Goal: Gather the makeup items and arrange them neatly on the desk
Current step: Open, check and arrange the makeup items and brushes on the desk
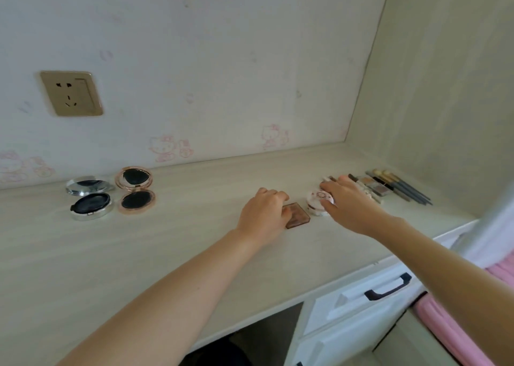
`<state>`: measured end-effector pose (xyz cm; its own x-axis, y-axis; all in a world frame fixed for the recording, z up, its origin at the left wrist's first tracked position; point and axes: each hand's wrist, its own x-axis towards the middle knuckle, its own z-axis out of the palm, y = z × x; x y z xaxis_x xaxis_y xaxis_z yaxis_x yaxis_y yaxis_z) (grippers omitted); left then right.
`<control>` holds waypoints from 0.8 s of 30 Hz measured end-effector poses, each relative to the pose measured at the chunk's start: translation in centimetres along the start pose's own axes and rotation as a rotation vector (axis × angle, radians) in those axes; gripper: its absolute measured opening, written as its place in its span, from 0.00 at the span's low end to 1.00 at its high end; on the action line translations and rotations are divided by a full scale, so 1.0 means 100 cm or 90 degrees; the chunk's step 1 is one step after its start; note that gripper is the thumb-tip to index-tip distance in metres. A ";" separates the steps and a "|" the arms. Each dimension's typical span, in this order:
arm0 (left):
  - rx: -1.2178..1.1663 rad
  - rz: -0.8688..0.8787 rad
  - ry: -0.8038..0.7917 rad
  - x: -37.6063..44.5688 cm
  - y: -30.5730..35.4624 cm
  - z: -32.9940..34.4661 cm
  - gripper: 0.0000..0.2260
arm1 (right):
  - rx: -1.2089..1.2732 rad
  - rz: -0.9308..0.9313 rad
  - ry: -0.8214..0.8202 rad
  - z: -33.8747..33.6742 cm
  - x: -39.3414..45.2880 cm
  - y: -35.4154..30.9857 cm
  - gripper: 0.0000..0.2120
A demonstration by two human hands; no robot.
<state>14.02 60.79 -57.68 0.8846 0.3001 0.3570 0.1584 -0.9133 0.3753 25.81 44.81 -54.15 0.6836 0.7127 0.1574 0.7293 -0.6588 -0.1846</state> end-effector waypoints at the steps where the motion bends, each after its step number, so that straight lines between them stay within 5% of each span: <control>1: -0.003 0.000 0.001 0.006 0.003 0.004 0.16 | -0.006 0.023 -0.004 0.000 0.003 0.005 0.16; 9: -0.076 -0.111 -0.131 0.050 0.024 0.026 0.25 | -0.008 0.138 -0.106 0.012 0.033 0.025 0.21; 13: -0.009 -0.108 -0.209 0.060 0.024 0.039 0.18 | 0.015 0.131 -0.116 0.012 0.038 0.021 0.17; 24: -0.202 -0.118 -0.171 0.049 0.028 0.041 0.19 | 0.253 0.170 -0.009 0.020 0.029 0.028 0.12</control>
<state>20.59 58.56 -58.37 0.9430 0.3305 0.0398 0.2198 -0.7081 0.6710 29.81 45.53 -56.13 0.8430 0.5363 0.0415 0.4594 -0.6777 -0.5741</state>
